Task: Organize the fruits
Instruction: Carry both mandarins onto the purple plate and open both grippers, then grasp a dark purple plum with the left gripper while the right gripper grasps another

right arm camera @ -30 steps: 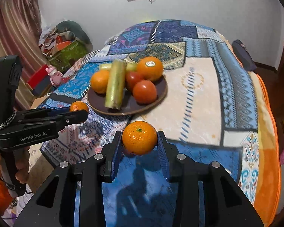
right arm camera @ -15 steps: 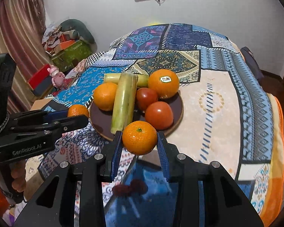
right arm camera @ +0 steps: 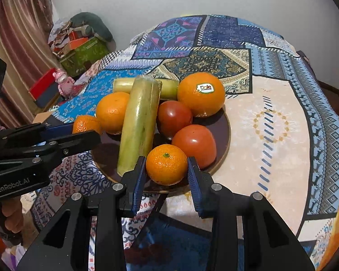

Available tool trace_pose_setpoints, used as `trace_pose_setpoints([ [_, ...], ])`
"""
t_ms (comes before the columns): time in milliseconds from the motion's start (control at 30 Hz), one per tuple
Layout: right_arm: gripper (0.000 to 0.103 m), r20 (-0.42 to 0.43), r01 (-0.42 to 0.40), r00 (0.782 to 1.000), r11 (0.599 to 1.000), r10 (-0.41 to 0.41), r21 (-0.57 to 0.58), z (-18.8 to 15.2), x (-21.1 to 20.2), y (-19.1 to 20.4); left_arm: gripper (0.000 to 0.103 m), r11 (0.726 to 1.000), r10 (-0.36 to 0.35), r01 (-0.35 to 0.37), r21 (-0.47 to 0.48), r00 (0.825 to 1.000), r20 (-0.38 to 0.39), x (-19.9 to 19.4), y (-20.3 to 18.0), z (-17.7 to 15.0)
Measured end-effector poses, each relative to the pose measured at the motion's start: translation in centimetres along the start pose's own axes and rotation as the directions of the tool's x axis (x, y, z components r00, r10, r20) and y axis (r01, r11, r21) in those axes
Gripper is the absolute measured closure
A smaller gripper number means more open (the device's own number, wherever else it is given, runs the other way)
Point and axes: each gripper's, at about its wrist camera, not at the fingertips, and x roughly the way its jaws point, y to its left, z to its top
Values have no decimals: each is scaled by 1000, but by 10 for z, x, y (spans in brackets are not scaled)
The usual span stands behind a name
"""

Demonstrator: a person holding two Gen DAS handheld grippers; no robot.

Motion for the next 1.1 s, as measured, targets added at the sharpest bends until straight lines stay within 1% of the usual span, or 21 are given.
trace_pose_setpoints([
  [33,70,0,4,1000,1000,-4,-5,0,-1,0,65,1000,-3,3,1,1000,-3,2,0,0],
  [167,69,-5,-22,1000,1000,22,12,-1,-1,-6,65,1000,-6,6,9,1000,-19,9,-1,-1],
  [367,68,-17,-24,1000,999,24,28,-2,2,-5,64,1000,-4,4,-1,999,-36,15,-2,-1],
  [467,57,-9,-32,999,998,32,47,0,-1,-8,63,1000,-16,16,0,999,-36,10,-3,-1],
  [567,56,4,-24,1000,999,24,37,1,-9,-7,63,1000,-13,13,13,1000,-19,1,-6,-1],
  [700,56,17,-9,1000,1000,9,15,-2,-23,-5,57,1000,-10,10,19,1000,9,-14,-8,-4],
  [833,56,15,3,1000,1000,-3,-4,-11,-36,-5,55,999,-22,22,24,999,28,-30,-11,-12],
  [900,55,7,14,1000,1000,-13,-16,-19,-41,-5,52,999,-15,13,35,999,38,-37,-15,-17],
  [1000,55,-16,23,1000,999,-23,-28,-30,-42,-6,43,999,-2,0,51,999,53,-45,-19,-26],
  [1100,55,-46,18,999,1000,-18,-11,-40,-41,-11,42,998,-3,0,63,999,49,-48,-23,-36],
])
